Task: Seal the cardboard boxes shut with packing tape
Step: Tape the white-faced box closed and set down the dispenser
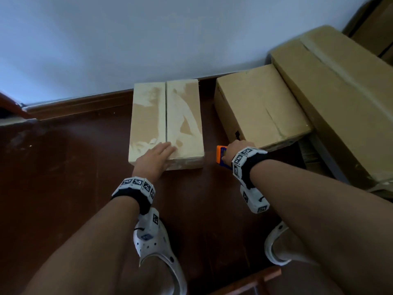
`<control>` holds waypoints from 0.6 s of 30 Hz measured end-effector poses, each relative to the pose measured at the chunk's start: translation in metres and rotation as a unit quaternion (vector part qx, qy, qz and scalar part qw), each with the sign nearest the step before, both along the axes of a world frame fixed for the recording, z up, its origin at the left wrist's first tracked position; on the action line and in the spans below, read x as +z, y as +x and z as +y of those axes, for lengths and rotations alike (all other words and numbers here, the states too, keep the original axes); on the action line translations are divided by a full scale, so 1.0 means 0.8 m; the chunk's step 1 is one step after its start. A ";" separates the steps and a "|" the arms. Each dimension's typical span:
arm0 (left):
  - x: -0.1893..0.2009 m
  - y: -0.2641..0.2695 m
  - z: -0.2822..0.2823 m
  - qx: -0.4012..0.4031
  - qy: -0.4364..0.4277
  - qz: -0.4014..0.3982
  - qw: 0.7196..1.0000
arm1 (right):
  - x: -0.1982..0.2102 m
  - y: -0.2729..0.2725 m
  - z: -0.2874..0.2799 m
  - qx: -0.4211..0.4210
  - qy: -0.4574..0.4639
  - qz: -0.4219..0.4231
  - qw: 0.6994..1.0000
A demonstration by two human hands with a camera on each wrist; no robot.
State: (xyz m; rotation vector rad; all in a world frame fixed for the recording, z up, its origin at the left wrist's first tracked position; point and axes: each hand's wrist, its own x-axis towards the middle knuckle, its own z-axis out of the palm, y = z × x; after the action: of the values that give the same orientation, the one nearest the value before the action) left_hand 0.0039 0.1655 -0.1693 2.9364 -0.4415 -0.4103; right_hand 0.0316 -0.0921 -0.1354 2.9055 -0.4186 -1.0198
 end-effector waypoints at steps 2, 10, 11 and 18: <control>-0.006 0.000 0.006 -0.012 0.020 0.007 1.000 | 0.000 0.001 0.003 -0.007 -0.004 0.008 1.000; -0.014 -0.001 0.002 0.018 0.046 0.017 0.999 | -0.012 -0.009 -0.013 -0.053 0.025 0.034 0.998; -0.009 -0.002 -0.001 0.025 0.052 0.015 0.998 | -0.008 -0.011 -0.018 -0.053 0.027 0.041 0.997; 0.026 -0.010 -0.035 0.046 0.062 0.001 0.997 | 0.028 -0.045 -0.050 -0.017 0.046 0.043 0.998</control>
State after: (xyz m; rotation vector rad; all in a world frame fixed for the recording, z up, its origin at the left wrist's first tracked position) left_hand -0.0041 0.1378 -0.1483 3.0612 -0.2896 -0.4444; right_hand -0.0043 -0.1319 -0.1127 2.9300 -0.4310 -1.1942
